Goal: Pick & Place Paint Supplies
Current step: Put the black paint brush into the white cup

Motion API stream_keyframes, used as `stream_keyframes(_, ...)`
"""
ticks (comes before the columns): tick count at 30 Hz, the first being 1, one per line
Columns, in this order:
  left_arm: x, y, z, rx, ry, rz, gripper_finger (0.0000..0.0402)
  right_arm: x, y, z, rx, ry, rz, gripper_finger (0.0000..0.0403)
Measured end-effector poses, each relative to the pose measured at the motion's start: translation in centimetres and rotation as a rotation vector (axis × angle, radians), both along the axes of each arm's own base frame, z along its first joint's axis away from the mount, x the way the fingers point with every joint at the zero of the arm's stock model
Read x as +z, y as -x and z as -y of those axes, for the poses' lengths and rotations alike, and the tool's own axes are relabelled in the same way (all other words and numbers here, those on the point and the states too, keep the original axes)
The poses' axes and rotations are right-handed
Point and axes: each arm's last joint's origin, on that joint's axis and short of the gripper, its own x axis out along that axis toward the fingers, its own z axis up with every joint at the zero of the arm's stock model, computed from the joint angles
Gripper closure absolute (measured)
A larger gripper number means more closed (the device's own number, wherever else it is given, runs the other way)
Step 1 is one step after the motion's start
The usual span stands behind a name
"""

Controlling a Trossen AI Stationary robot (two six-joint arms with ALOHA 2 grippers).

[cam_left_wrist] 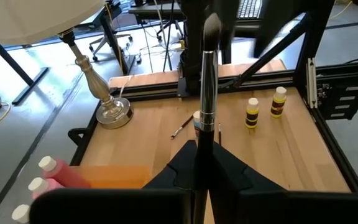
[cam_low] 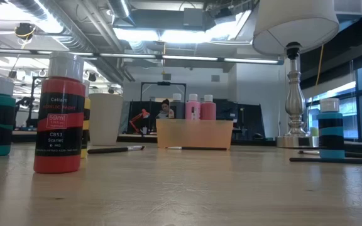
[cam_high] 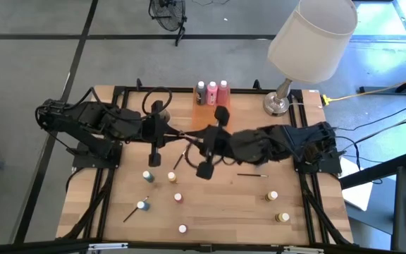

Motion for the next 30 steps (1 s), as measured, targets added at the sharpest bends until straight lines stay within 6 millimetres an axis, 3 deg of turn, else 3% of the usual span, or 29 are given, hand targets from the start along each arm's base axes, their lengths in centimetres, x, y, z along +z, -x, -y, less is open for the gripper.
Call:
stream_keyframes(8, 0.1, 0.2, -0.1, 0.013, -0.005, 0.002, 0.0388, -0.1, 1.3, -2.0, -0.128, 0.112, -0.016, 0.0252)
stream_keyframes(11, 0.6, 1.0, -0.6, 0.117, 0.022, 0.043, 0.0388, -0.2, 2.0, -2.8, -0.208, 0.135, -0.012, 0.0232)
stream_keyframes(16, 2.4, 4.3, -2.0, 0.19, 0.056, 0.144, 0.0388, -0.2, 3.1, -4.3, -0.299, 0.183, -0.005, 0.0231)
stream_keyframes(23, 4.6, 10.7, -4.0, 0.264, 0.088, 0.322, 0.0388, -0.4, 4.2, -5.6, -0.315, 0.23, -0.02, 0.0251)
stream_keyframes(27, 3.6, 12.5, -4.6, 0.273, 0.098, 0.437, 0.0389, -0.6, 4.5, -6.1, -0.298, 0.248, -0.036, 0.0257)
stream_keyframes(30, 1.3, 12.7, -4.6, 0.256, 0.085, 0.515, 0.0389, -0.7, 4.8, -6.3, -0.305, 0.272, -0.049, 0.0257)
